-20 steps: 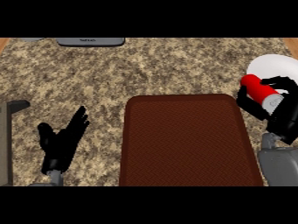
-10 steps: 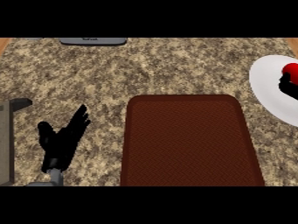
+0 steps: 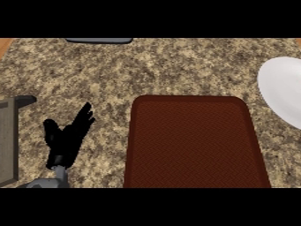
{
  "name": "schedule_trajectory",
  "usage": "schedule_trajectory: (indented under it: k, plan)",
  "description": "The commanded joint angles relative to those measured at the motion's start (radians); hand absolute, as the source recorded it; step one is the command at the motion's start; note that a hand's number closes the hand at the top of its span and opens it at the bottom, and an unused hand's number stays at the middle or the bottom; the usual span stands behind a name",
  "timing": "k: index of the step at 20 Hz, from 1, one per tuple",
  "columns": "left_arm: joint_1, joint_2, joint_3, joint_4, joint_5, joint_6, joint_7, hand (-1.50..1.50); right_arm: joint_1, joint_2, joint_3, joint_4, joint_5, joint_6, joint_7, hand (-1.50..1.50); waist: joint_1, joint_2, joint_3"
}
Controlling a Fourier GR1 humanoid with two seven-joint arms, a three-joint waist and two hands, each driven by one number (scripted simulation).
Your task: Pick the can from the tray and place it in the plate
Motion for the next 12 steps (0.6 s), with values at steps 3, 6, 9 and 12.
schedule_trajectory:
  k: [3,6,9,12]
  plan:
    - [0.003,0.003,-0.014,-0.001,0.014,-0.034,0.014,0.0,-0.089,-0.085,0.043,0.248,0.061,0.161,0.071,-1.5,0.035,0.013,-0.001]
    - [-0.006,-0.011,-0.024,-0.019,-0.012,0.007,0.047,0.0,-0.074,-0.1,-0.002,0.278,0.003,0.264,-0.054,-1.5,0.019,0.01,0.002]
    - [-0.008,-0.042,-0.039,0.008,-0.027,0.03,0.033,0.0,-0.099,-0.066,-0.041,0.282,-0.037,0.261,-0.142,-1.5,0.021,0.013,0.003]
    - [0.0,-0.02,-0.023,-0.006,-0.009,0.007,0.029,0.0,-0.103,-0.077,-0.118,0.257,-0.116,0.287,-0.252,-1.5,0.022,0.016,0.005]
